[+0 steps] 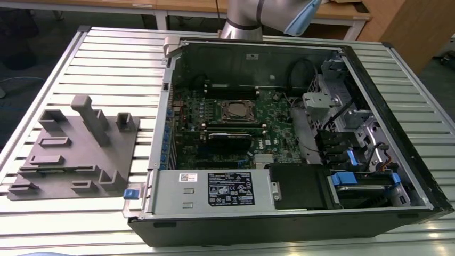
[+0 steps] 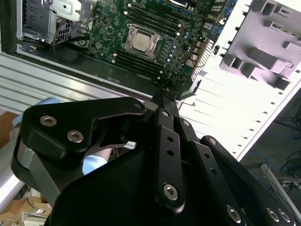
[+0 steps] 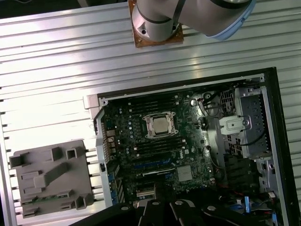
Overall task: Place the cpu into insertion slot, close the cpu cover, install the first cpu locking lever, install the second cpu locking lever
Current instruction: 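Install the second cpu locking lever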
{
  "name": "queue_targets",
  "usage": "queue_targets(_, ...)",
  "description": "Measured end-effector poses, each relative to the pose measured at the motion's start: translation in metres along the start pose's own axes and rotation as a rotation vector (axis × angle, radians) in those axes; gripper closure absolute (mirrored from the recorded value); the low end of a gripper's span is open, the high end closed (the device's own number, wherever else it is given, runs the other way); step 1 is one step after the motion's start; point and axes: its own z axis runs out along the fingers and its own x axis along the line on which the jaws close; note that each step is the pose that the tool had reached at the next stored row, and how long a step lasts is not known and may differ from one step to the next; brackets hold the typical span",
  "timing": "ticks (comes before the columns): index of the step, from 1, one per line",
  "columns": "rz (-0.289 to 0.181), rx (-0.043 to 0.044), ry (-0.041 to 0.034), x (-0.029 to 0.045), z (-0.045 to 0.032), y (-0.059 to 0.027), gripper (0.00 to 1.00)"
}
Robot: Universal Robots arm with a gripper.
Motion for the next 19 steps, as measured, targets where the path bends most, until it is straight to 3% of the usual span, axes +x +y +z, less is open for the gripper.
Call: queue_targets(19, 0.000, 0.0000, 0.0000, 0.0008, 0.0140, -0.0004, 0.89)
